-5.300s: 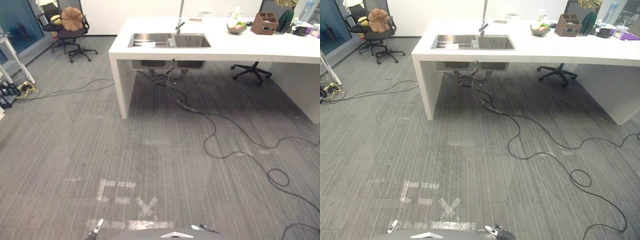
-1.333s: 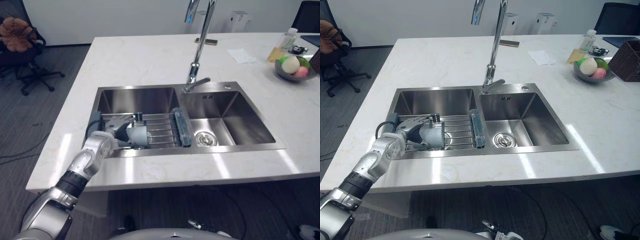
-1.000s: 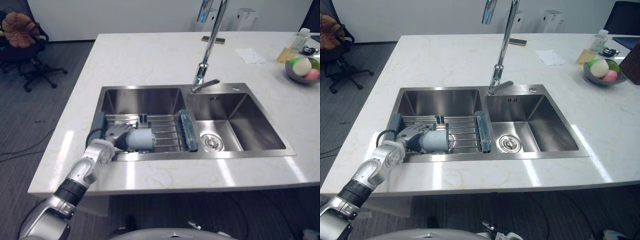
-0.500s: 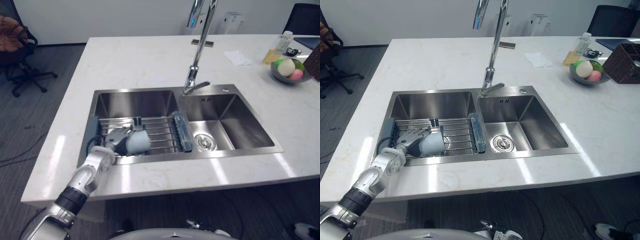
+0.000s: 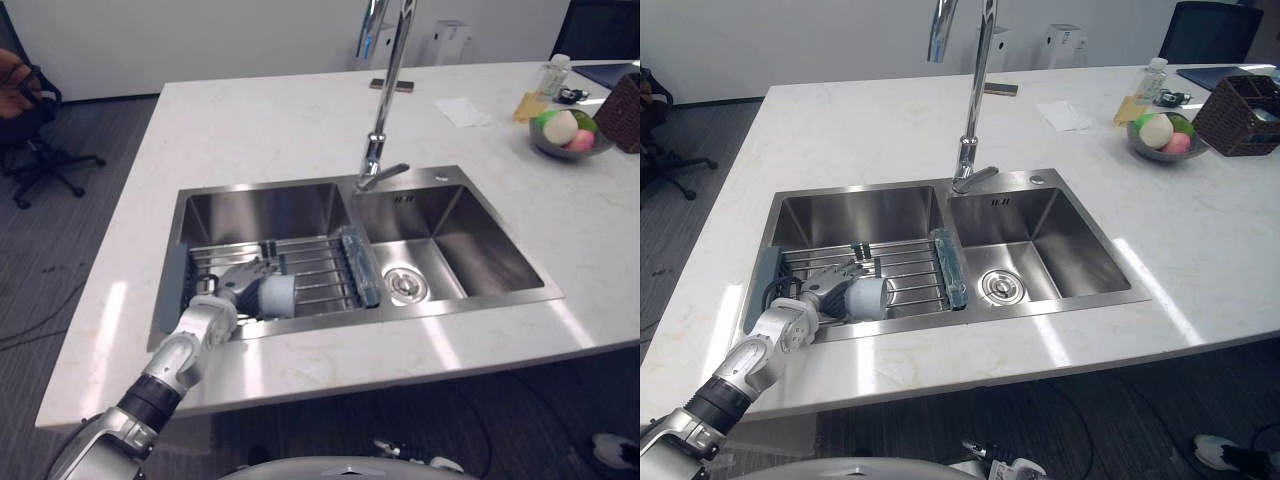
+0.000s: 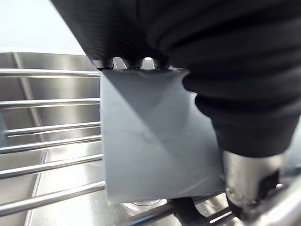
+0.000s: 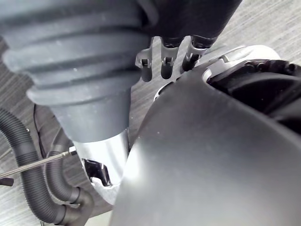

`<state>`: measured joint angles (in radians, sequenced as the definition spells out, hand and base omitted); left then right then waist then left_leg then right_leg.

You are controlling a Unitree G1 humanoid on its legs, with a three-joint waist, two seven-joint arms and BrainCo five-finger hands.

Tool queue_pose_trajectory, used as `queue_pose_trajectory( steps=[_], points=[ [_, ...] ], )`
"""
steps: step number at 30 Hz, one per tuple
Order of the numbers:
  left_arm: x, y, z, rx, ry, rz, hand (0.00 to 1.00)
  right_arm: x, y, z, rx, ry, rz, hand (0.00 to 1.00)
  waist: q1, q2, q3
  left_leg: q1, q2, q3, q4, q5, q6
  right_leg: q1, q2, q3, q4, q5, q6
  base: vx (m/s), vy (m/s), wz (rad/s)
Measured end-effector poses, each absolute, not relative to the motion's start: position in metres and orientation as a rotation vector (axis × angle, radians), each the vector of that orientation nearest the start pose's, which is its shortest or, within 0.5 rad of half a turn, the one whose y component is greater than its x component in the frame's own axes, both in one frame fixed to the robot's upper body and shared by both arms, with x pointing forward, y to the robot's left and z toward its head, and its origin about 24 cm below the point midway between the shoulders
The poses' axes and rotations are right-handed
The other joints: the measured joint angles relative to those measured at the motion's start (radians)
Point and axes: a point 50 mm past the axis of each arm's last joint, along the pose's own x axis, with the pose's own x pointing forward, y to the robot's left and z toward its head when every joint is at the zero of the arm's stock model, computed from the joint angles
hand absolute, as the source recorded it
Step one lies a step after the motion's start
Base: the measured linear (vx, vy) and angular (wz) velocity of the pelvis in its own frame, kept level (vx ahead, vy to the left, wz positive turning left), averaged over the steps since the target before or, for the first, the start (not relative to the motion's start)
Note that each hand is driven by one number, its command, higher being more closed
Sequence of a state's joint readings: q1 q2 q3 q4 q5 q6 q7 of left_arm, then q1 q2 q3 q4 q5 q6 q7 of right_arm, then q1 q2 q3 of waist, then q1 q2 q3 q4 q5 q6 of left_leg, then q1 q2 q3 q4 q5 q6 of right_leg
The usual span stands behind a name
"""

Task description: Walk over to the sink, pick up the cup, carry it to the dishwasher, place the cup inside the dishwasher, then close the dishwasher door

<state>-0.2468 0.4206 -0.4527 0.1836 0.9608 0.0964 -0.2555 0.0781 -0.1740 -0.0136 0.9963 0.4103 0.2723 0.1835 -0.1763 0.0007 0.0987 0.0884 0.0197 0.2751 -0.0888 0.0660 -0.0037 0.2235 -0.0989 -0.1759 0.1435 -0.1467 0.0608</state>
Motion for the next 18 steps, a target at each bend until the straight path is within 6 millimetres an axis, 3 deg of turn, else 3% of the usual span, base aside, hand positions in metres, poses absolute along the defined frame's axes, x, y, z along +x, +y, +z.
queue_pose_trajectory(
  steps=[12,13,18],
  points=[
    [0.291,0.146,0.018,1.41,0.203,-0.551,0.0,0.089,-0.202,-0.161,0.37,1.272,-0.134,0.0,-0.014,0.001,-0.007,0.005,0.001,0.001,0.0,-0.004,0.003,0.0,0.001,0.003,0.002,0.0,0.0,-0.01,-0.008,-0.02],
    [0.291,0.146,0.017,1.411,0.205,-0.551,1.0,0.089,-0.202,-0.161,0.37,1.273,-0.134,0.0,-0.014,0.001,-0.007,0.005,0.001,0.001,0.0,-0.004,0.003,0.0,0.001,0.003,0.002,0.0,0.0,0.0,0.0,0.0],
    [0.291,0.146,0.016,1.41,0.226,-0.575,1.0,0.089,-0.202,-0.161,0.369,1.276,-0.132,0.0,-0.015,-0.002,-0.009,0.003,0.0,-0.002,0.0,-0.004,0.004,0.0,0.001,0.003,-0.007,0.0,0.0,-0.02,-0.014,-0.04]
  ],
)
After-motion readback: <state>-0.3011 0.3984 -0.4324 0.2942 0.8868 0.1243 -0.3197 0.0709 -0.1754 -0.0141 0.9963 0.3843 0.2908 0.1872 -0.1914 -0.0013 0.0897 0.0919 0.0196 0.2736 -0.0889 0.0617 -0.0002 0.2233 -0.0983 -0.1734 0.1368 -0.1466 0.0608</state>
